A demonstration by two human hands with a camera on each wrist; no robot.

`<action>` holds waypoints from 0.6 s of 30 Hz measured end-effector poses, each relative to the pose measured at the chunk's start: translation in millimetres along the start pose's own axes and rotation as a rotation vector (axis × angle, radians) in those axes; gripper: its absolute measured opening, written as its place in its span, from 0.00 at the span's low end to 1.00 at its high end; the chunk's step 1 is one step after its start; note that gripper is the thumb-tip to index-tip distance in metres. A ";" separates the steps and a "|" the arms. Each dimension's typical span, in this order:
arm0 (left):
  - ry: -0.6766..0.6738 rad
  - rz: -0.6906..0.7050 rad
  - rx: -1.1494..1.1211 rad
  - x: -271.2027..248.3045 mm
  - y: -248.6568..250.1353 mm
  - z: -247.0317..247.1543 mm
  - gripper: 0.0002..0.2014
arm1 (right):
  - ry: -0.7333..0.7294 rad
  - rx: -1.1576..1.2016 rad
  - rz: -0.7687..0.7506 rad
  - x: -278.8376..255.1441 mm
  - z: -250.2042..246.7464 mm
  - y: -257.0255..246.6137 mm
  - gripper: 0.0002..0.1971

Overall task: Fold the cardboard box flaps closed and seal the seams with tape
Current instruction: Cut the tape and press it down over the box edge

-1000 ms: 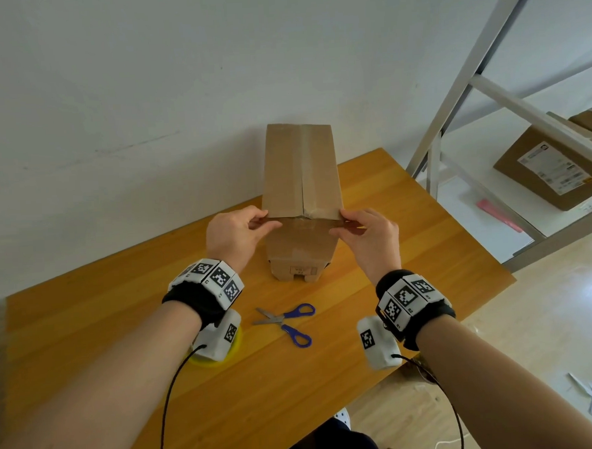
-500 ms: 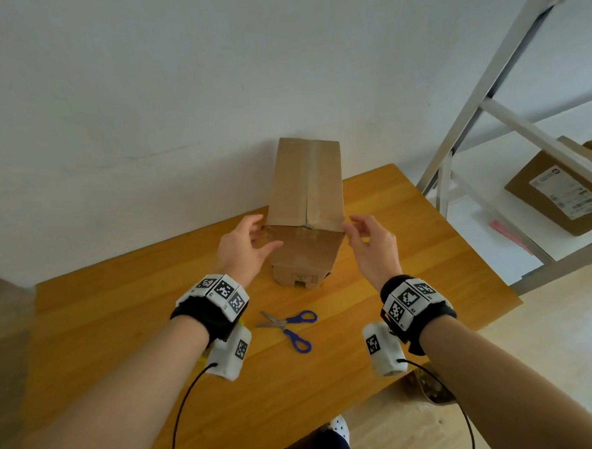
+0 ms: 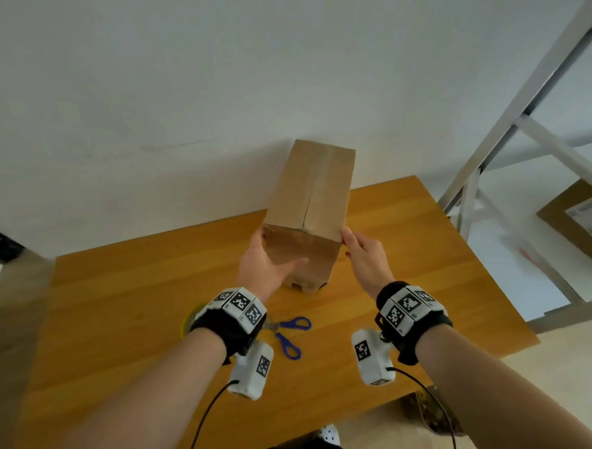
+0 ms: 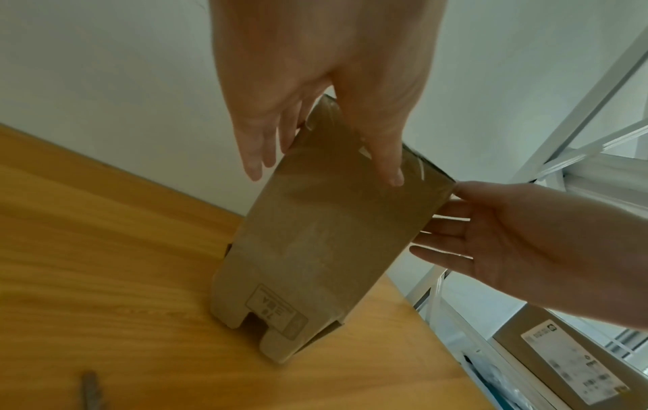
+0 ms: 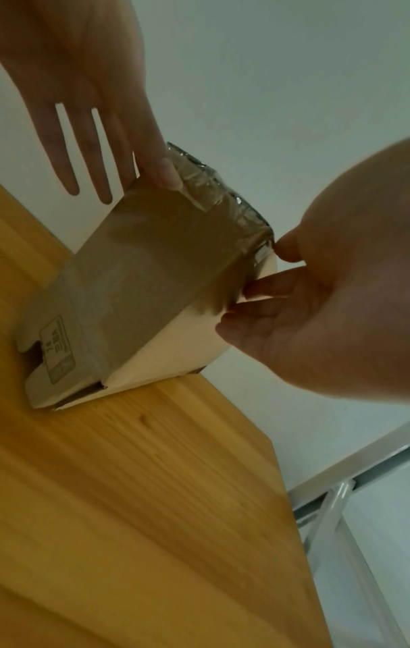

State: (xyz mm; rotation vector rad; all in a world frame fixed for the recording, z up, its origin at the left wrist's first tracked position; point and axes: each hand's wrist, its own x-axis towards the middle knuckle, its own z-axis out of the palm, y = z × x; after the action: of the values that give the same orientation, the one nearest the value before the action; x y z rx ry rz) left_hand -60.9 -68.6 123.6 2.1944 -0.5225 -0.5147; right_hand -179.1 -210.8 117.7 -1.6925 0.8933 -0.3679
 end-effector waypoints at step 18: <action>0.084 -0.075 -0.136 -2.0 15.9 -16.3 0.77 | -0.191 0.122 -0.136 -15.3 24.6 -34.5 0.22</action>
State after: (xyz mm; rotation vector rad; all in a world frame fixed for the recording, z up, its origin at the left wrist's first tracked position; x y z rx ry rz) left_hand -57.2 -67.0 146.0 2.1008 -0.3518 -0.4813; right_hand -160.5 -180.1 144.8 -1.6489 0.6062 -0.3390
